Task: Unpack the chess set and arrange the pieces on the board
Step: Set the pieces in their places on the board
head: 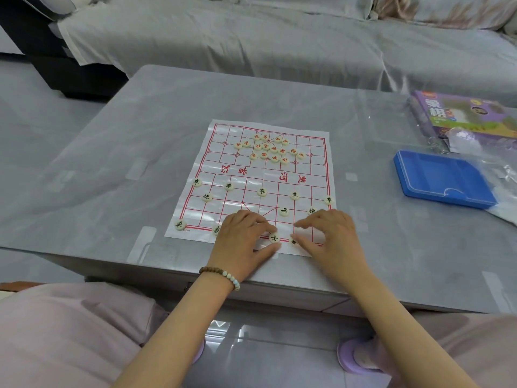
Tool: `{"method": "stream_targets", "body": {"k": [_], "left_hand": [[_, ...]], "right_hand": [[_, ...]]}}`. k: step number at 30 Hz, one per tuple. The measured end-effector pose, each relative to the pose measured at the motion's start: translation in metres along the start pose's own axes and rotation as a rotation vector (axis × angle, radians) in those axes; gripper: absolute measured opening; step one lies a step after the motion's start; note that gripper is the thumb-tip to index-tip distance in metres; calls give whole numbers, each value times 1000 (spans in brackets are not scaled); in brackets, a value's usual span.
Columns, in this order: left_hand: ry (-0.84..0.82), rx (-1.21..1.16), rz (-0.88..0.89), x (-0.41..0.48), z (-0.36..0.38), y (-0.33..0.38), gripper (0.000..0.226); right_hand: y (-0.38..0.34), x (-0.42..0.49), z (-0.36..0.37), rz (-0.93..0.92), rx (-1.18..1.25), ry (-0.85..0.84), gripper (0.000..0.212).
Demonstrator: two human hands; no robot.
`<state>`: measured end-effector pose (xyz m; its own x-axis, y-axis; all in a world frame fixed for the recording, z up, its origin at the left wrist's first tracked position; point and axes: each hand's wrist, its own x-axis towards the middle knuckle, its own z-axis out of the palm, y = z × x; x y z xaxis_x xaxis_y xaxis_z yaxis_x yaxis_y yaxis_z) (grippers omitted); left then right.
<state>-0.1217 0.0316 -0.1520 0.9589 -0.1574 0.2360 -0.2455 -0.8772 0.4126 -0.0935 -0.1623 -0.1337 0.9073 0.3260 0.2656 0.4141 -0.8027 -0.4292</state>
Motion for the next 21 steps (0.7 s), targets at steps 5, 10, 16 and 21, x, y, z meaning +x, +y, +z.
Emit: {"method": "stream_targets", "body": {"k": [5,10,16,21], "left_hand": [[-24,-26,-15,1,-8,-2,35],[-5,-32,6,1,-10,2,38],[-39,-33,31,7,-6,16,35],[-96,14,55,12,1,22,40]], "right_hand": [[-4,35,0,-21,-128,-107,30],[-6,54,9,-87,-244,-169,32],[4,37,-3,-12,-93,18,25],[25,-5,-15,41,-61,87,26]]}}
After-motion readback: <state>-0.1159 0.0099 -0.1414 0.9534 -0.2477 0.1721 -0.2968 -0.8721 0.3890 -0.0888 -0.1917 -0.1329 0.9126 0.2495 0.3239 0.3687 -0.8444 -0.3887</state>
